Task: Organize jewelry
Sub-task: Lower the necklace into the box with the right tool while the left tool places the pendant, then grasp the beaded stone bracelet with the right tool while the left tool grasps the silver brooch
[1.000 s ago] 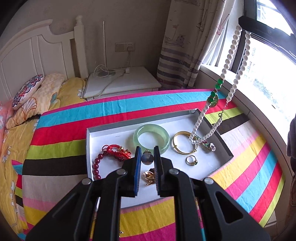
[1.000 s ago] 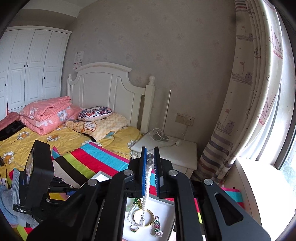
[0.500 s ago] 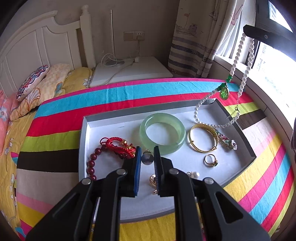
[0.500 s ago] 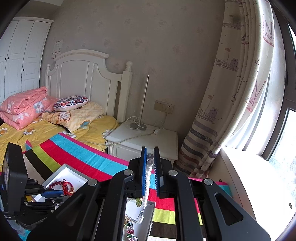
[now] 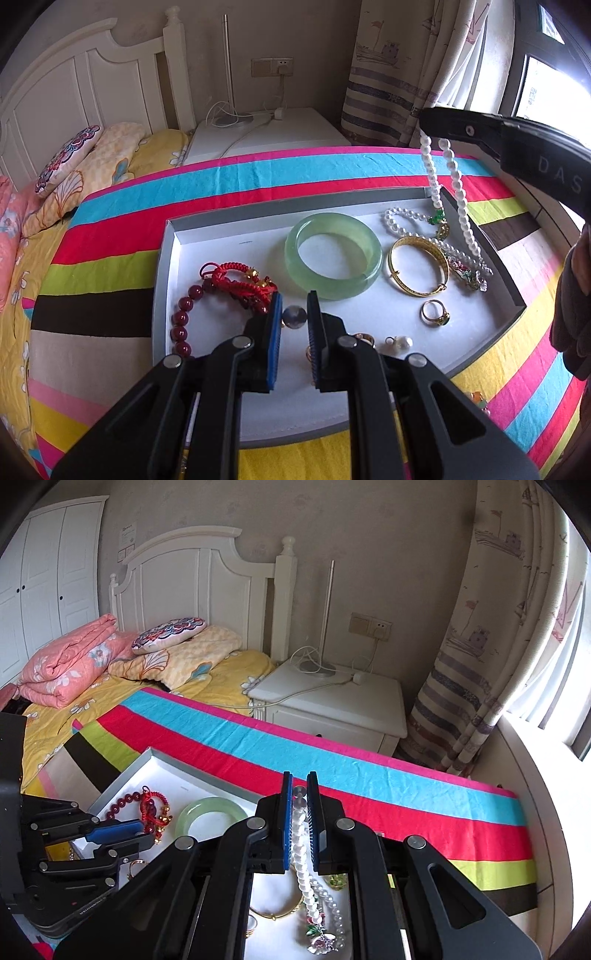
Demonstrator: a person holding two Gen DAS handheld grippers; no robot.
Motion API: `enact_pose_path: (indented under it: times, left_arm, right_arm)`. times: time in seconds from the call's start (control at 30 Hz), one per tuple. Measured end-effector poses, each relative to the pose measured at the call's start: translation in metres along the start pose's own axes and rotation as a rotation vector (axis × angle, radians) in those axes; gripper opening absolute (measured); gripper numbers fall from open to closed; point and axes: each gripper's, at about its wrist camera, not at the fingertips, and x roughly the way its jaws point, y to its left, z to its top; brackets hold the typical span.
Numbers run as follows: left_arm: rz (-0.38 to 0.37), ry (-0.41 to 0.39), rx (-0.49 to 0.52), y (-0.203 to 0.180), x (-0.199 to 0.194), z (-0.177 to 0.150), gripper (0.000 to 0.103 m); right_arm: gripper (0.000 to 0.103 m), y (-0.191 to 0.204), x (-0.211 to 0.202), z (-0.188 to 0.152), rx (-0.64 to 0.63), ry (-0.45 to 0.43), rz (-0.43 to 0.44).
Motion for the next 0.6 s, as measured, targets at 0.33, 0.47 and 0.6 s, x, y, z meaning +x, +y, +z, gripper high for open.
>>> enact_pose_path:
  times: [0.33,0.47,0.6]
  left_arm:
    - [-0.011,-0.011,-0.009,0.002,-0.003,-0.008,0.031]
    - [0.004,-0.044,-0.020,0.003,-0.008,-0.009,0.069]
    - [-0.001,-0.056,-0.026,0.003,-0.013,-0.009,0.073]
  right_arm:
    - [0.010,0.028,0.005,0.015,-0.057,0.018,0.027]
    - [0.011,0.016,0.023,0.000,-0.015,0.106,0.026]
    - [0.061,0.001,0.030,-0.013,0.048,0.163,0.075]
